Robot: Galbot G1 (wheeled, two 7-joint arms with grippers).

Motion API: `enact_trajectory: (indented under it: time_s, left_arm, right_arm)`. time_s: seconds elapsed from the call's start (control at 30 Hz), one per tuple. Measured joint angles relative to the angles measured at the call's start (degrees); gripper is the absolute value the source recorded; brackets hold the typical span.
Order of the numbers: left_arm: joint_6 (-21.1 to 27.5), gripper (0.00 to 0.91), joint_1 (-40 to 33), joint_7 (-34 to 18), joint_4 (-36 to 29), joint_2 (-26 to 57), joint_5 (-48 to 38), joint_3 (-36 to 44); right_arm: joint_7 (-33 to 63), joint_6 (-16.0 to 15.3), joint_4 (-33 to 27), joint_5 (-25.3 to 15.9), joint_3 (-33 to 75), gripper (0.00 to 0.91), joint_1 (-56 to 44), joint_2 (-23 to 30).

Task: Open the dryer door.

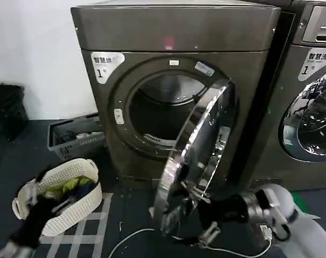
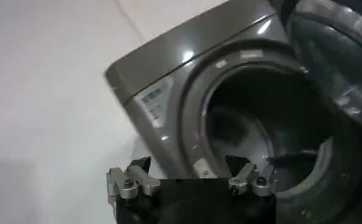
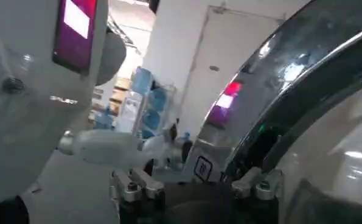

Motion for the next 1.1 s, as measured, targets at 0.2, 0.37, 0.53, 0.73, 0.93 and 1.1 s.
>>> enact_trajectory:
  time_s: [0.2, 0.37, 0.53, 0.73, 0.93, 1.1]
  left_arm:
    - [-0.2, 0.907, -6.6, 0.4, 3.3, 4.1, -0.8, 6.0]
    - [-0.5, 0.907, -8.9, 1.1, 4.7, 5.5, -1.4, 8.4]
    - [-0.5, 0.907, -9.1, 1.5, 4.7, 6.1, -1.4, 8.9]
    - [-0.4, 0.907, -9.2, 2.1, 3.9, 6.5, -1.2, 9.3]
    - [-0.3, 0.907, -8.7, 2.5, 3.0, 5.9, -1.1, 9.3]
    - [-0.5, 0.907, -7.7, 2.7, 2.5, 5.9, -1.1, 9.1]
  right_arm:
    - [-0.3, 0.5, -0.9, 1.2, 2.6, 0.907, -0.2, 0.5]
    - [-1.7, 0.4, -1.8, 1.4, 1.9, 0.907, 0.8, -0.5]
    - [-1.3, 1.0, -2.6, 0.7, 1.8, 0.907, 1.4, -1.0]
    - [-2.1, 0.7, -4.4, 0.4, 2.1, 0.907, 1.6, -1.7]
    - [-1.3, -0.6, -6.0, 0.9, 2.3, 0.907, 1.5, -2.1]
    - [1.5, -0.3, -7.3, -0.7, 3.6, 0.907, 0.7, -2.1]
